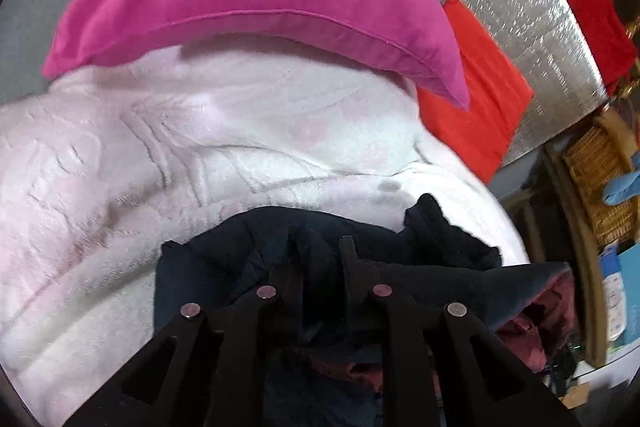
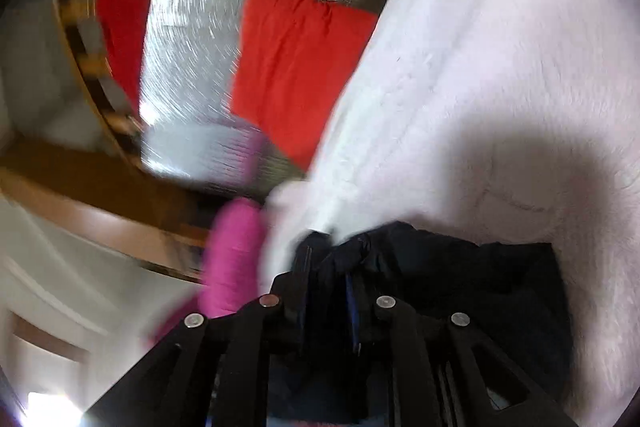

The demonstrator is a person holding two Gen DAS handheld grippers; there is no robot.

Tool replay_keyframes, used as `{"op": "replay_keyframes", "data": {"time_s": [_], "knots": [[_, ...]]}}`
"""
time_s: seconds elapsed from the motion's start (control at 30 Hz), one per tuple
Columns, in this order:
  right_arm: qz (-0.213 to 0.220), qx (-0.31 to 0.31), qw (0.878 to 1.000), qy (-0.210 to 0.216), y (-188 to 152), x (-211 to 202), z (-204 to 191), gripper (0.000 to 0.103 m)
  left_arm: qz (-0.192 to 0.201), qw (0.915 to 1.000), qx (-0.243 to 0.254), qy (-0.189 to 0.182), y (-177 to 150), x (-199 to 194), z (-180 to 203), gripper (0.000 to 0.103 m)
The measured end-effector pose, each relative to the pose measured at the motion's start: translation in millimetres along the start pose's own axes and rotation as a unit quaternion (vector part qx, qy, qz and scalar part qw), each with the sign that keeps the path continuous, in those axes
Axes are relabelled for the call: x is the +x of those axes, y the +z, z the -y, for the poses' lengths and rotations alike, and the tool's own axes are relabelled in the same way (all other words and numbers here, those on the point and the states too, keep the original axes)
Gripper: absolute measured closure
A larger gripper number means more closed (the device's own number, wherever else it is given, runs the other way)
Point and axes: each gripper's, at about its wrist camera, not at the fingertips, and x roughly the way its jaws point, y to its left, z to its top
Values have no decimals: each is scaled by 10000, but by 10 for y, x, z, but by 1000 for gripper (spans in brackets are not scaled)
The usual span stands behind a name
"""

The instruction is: Fold large clothes

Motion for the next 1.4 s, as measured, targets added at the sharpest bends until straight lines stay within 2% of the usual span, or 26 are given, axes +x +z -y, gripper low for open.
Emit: {"op": "replay_keyframes", "data": {"time_s": [0.03, 0.07, 0.13, 0.17, 0.2, 0.23, 0.3, 0.37, 0.43, 0.5, 0.53, 0.63, 0.73, 0.8, 0.83, 0.9, 0.97, 1.03, 1.1, 1.23, 1.3, 1.4], "knots": [[-29, 128, 9997, 182, 27, -27, 35, 82, 57, 9998, -54, -189, -13, -40, -39, 83], [-67, 179, 9993, 312, 34, -34, 37, 75, 83, 9995, -88, -289, -17, -77, -55, 82], [-56, 4, 9992, 404, 31, -71, -59, 50, 186, 9973, -254, -657, -4, -219, -91, 72], [80, -191, 9990, 407, 14, -126, -157, 28, 236, 9963, -310, -771, 5, -273, -93, 67], [283, -369, 9981, 411, -12, -205, -248, 18, 324, 9940, -390, -964, 21, -350, -87, 55], [518, -542, 9962, 443, -44, -302, -334, 15, 395, 9916, -450, -1143, 35, -433, -59, 42], [750, -728, 9936, 440, -58, -437, -461, 14, 547, 9910, -451, -1137, 43, -573, 25, 33], [734, -774, 9940, 255, -83, -507, -578, 14, 1043, 9882, -278, -1087, 7, -851, 132, 27], [744, -848, 9932, 282, -174, -584, -716, 14, 1212, 9874, -355, -957, -37, -1024, 162, 17], [706, -897, 9930, 299, -280, -618, -856, 14, 936, 9919, -505, -698, -89, -1074, 163, 17], [652, -946, 9929, 299, -339, -618, -916, 14, 778, 9928, -549, -732, -173, -1118, 153, 17], [448, -1265, 9910, -7, -574, -693, -1111, 14, 911, 9910, -672, -710, -612, -1373, 97, 17], [319, -1351, 9903, -54, -823, -866, -1185, 14, 944, 9890, -993, -558, -1109, -1546, -31, 17], [230, -1320, 9910, -63, -1024, -1063, -1119, 14, 741, 9892, -1259, -93, -1331, -1600, -78, 17], [228, -1300, 9912, -121, -1138, -1155, -1074, 14, 633, 9894, -1307, 25, -1401, -1618, -87, 17], [186, -1070, 9937, -289, -1346, -1305, -907, 14, 821, 9873, -1362, 35, -1603, -1762, -118, 17], [50, -497, 9979, -421, -1549, -1422, -642, 14, 1082, 9836, -1390, 396, -1764, -1883, -164, 16], [36, -99, 9984, -551, -1667, -1473, -476, 14, 1034, 9789, -1642, 639, -1817, -1883, -304, 16], [78, 72, 9968, -789, -1746, -1496, -358, 14, 798, 9729, -2036, 752, -1830, -1795, -479, 16], [152, -204, 9893, -1438, -1766, -1377, -297, 14, 396, 9609, -2640, 728, -1862, -1550, -728, 16], [122, -14, 9886, -1499, -1728, -1295, -187, 14, 490, 9591, -2701, 695, -1816, -1501, -749, 16], [233, 141, 9866, -1607, -1662, -1069, -121, 14, 683, 9607, -2641, 519, -1707, -1444, -691, 16]]}}
